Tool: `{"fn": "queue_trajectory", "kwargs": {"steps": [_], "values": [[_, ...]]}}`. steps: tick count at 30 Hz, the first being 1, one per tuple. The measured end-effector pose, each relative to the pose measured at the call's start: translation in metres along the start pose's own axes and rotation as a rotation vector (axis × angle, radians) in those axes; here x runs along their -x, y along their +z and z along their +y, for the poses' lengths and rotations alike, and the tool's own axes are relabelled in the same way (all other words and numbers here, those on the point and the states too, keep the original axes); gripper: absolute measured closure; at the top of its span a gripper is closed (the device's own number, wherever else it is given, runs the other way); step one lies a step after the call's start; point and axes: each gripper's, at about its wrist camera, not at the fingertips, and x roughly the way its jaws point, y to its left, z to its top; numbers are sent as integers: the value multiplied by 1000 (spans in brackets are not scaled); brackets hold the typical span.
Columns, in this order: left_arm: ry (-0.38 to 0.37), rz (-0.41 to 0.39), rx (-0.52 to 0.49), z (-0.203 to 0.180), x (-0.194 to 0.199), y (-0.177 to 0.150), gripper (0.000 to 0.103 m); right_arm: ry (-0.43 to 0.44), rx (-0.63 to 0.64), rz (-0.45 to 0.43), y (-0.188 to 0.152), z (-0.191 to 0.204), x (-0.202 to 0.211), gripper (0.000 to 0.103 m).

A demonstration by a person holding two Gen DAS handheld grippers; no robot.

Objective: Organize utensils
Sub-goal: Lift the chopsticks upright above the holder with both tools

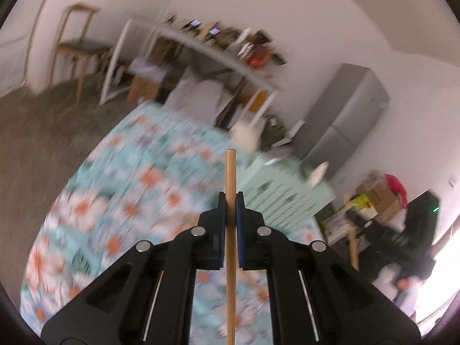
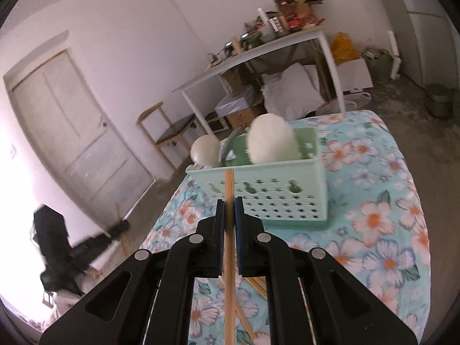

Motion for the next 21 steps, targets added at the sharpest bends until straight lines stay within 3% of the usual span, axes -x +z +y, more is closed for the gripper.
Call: {"fn": "queue_trajectory", "kwargs": {"steps": [6,13,21], "values": [[-93,-100,-96,-48,5,43,98,16,-38,-62,-2,-10,18,96],[-154,-290,-159,-95,7,98,98,71,-37,-118,7,-11,32,96],[-151,-427,-177,-129,-42,132,98,117,-31,-155,14,-10,39,96]]}}
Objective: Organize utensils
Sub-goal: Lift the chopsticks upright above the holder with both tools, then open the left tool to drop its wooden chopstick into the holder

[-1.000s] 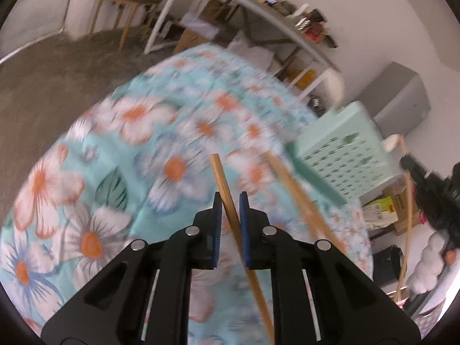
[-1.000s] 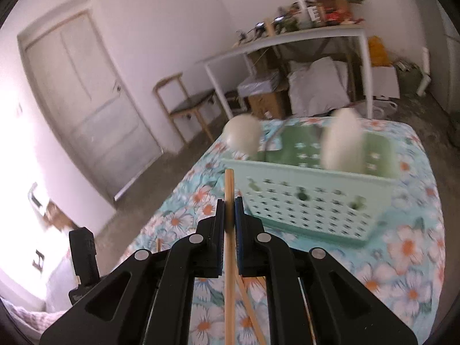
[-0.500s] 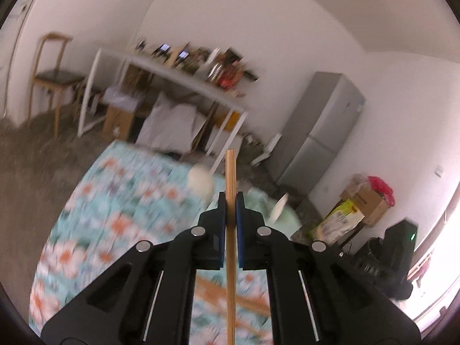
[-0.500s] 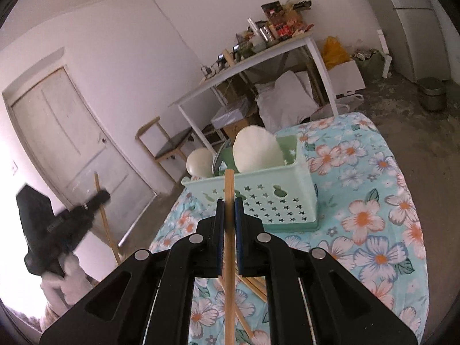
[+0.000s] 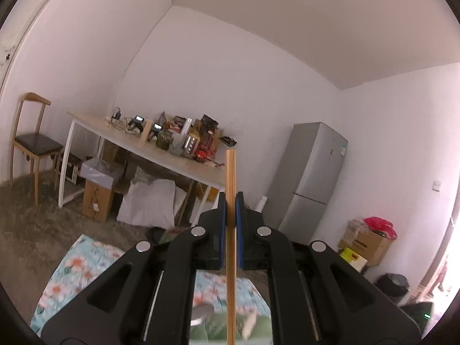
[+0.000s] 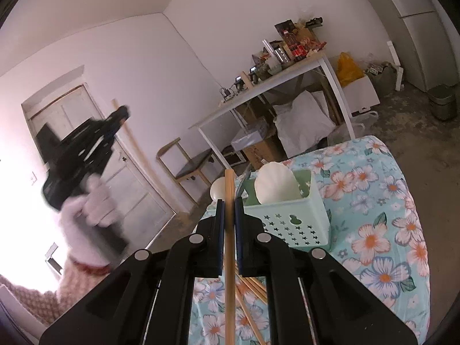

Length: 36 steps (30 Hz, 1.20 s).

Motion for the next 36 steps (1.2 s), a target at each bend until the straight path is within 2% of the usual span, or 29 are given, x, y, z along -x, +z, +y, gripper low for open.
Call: {"fn": "queue_trajectory", "kwargs": {"steps": [8,11,15,18,20,24,31,34,36], "values": [[14,11,28,-2,-62,-26,98,-8,-12,-5,5,-9,-3,96],[38,17,-10,-1,-77,-42,98,-15,-13,-10,7,-13,-4,96],[49,106,-27,5,-91,-70,97,-22,-14,-10,8,-16,-4,96],[39,142,-3,13,-81,-82,96,-30,-15,-10,7,-16,-4,96],[35,159,2,18,-70,-85,84,-31,-11,-11,8,-15,-3,96],[36,167,-2,24,-45,-82,76,-27,3,-11,10,-8,-3,96],[53,162,-16,30,10,-74,49,-27,63,-4,19,13,-11,96],[79,185,-30,39,38,-81,36,-13,98,-14,31,22,-19,96],[97,213,-49,44,51,-90,32,-3,117,-24,40,27,-26,96]]}}
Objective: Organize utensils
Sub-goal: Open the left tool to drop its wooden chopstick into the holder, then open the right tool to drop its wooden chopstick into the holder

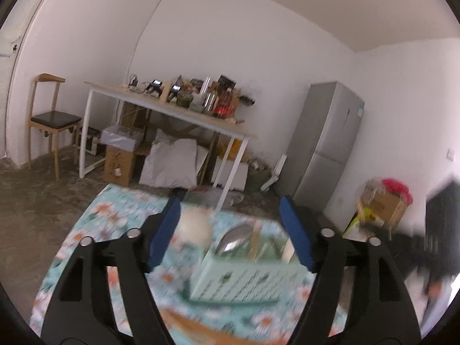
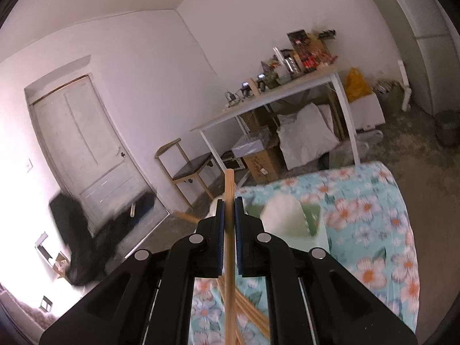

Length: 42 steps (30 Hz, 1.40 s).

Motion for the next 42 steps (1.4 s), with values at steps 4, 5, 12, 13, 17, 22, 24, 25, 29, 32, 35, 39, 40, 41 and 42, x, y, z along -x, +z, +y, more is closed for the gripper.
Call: {"fn": "queue_trajectory", "kwargs": {"steps": [4,5,12,13,17,22,24,25,29,32,35,39,40,41,42], "values": [[58,74,-44,19,24,-31,24,40,23,-40,26,10,-21,96],[69,87,-50,22,28,-37,22,49,35,-59,34,14,-28,96],[170,190,-124,48,60,-83,20,46,77,-218,72,26,-68,96],[186,202,-130,53,65,-89,20,39,79,-234,75,26,-72,96],[213,219,-121,65,76,-95,20,-15,105,-307,83,27,-93,96],[231,203,-96,74,78,-91,20,-71,134,-344,85,27,-113,96],[231,203,-88,75,78,-91,20,-92,143,-349,85,27,-119,96],[231,204,-87,76,77,-91,20,-99,150,-350,85,27,-122,96],[225,215,-80,80,74,-94,20,-141,187,-348,81,25,-132,96],[231,219,-75,82,73,-95,20,-162,213,-345,79,25,-141,96],[236,222,-70,84,72,-95,20,-187,243,-345,75,26,-147,96],[241,223,-69,85,71,-95,20,-210,269,-349,73,30,-150,96],[242,224,-68,85,71,-95,20,-214,274,-351,72,31,-149,96],[243,224,-66,85,71,-95,20,-217,281,-353,72,32,-150,96],[243,225,-64,86,71,-96,20,-219,287,-354,72,33,-149,96]]}}
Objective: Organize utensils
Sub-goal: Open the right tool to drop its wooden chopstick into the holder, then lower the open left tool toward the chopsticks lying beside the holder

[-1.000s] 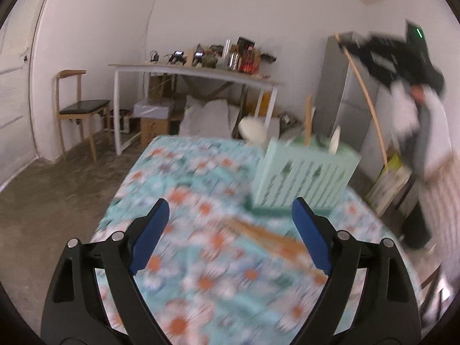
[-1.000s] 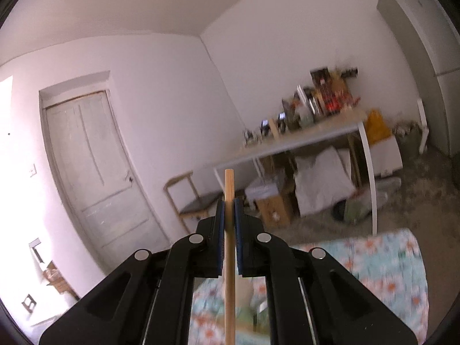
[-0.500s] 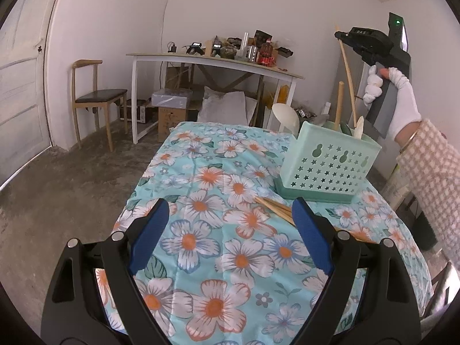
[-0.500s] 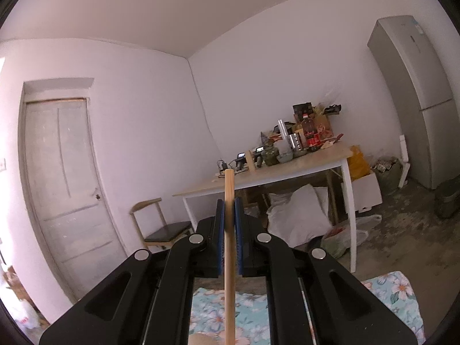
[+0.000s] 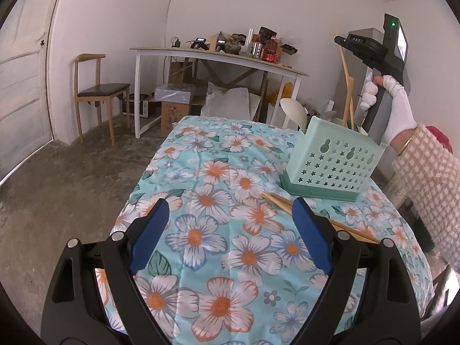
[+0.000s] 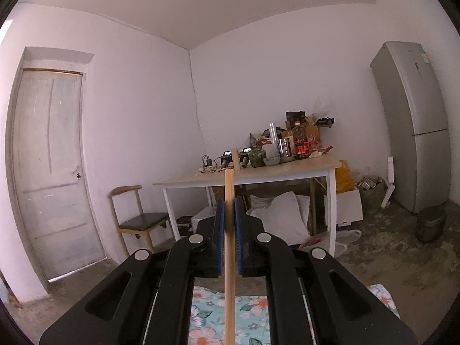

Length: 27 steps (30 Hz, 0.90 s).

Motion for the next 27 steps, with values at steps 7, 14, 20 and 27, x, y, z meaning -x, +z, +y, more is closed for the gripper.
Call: {"fn": "queue_trajectory", "kwargs": {"steps": [7,14,20,27], "values": [[0,-2,-2,0,1,0,20,-13,50,-4,0,10,7,96],[0,-5,3,1,1,0,20,-9,64,-3,2,10,16,96],[-8,-5,3,-2,4,0,20,8,4,-11,13,-3,43,96],[-18,-11,-13,-12,9,1,20,55,-42,-23,34,-16,112,95]]}}
